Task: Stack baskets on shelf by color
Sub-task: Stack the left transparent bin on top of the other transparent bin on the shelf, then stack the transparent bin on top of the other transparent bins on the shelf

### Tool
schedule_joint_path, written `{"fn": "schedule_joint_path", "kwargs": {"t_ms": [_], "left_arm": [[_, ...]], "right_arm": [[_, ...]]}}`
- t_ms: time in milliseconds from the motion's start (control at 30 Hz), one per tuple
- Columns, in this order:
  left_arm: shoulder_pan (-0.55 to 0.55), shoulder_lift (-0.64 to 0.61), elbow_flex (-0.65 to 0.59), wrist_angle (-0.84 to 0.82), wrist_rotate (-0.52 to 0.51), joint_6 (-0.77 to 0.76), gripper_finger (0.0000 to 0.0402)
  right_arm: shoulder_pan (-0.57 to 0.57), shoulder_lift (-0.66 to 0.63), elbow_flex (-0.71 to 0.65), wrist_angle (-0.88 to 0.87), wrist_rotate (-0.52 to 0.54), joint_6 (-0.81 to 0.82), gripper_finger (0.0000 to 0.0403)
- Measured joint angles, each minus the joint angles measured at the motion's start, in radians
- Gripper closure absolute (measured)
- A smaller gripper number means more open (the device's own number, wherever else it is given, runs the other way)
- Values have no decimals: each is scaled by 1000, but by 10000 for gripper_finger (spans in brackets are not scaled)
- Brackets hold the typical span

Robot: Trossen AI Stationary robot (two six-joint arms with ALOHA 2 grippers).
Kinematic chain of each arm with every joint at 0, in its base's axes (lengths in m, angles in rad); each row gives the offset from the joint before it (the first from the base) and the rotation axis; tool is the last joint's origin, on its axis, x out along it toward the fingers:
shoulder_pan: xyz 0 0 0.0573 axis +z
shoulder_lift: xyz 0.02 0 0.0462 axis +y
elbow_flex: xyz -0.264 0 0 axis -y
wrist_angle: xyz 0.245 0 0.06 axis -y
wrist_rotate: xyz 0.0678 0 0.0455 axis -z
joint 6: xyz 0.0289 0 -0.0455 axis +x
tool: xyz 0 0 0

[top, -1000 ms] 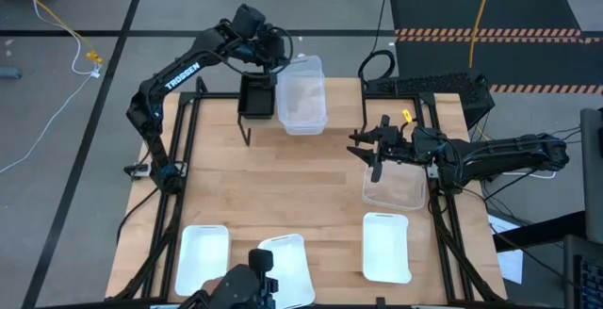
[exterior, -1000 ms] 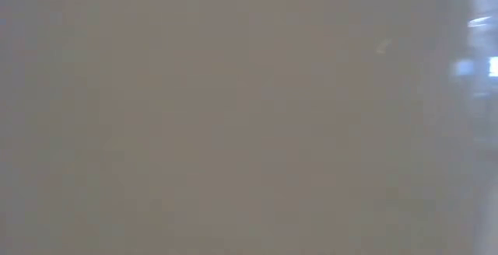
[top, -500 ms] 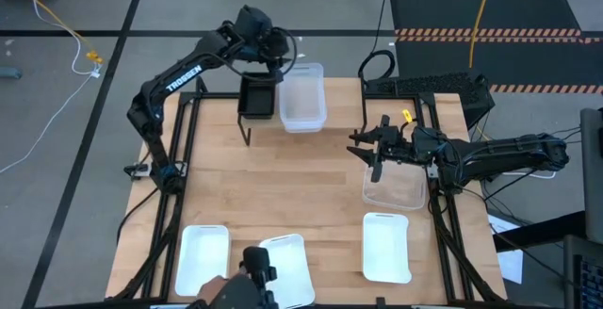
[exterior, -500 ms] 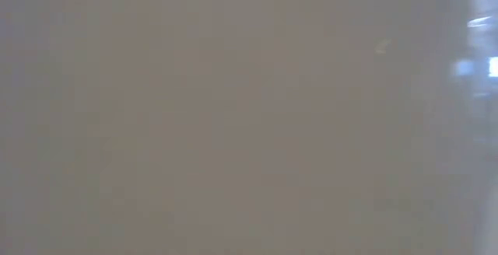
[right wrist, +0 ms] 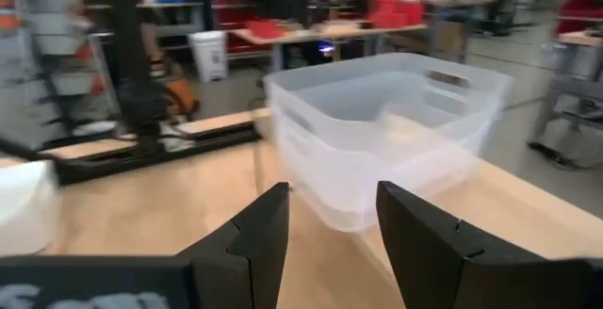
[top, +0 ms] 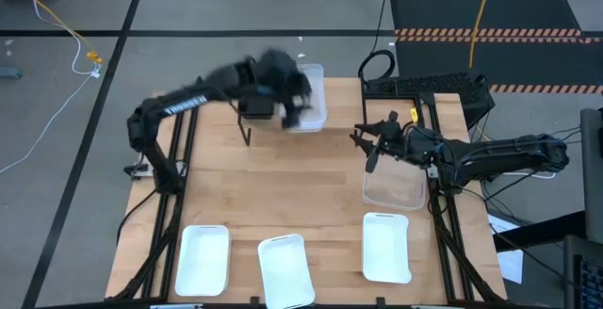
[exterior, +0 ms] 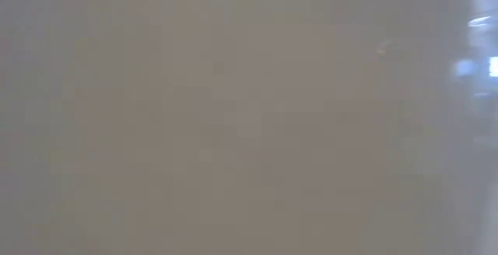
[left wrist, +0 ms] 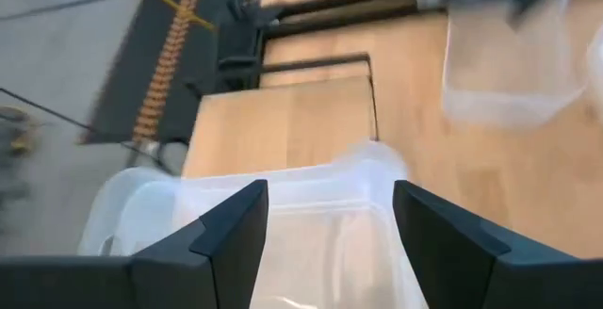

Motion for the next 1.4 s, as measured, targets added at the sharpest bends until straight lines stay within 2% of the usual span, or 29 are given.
{"fn": "schedule_joint_path", "kwargs": {"t_ms": [67, 133, 267, 400, 900, 1167, 1267, 1400], "left_arm": [[-72, 9, -35, 66, -120, 35, 178], [-118, 15, -71, 162, -168, 80, 181], [-160, 49, -122, 223, -163, 79, 183], [-151, 39, -157, 242, -162, 24, 183], [-19, 41, -187, 161, -161, -103, 184], [-7, 29, -190, 93, -166, -101, 183], [-17, -6, -190, 81, -175, -110, 183], [-49, -86, -187, 87, -247, -120, 183]], "right_arm": [[-7, -2, 0, 15, -1, 12, 248], [-8, -2, 0, 31, -6, 18, 248], [2, -7, 0, 45, -7, 25, 248], [7, -8, 0, 46, -9, 25, 248], [8, -10, 0, 49, -9, 18, 248], [8, -10, 0, 49, -10, 14, 248], [8, -10, 0, 49, -10, 2, 248], [8, -10, 0, 50, -10, -4, 248]]}}
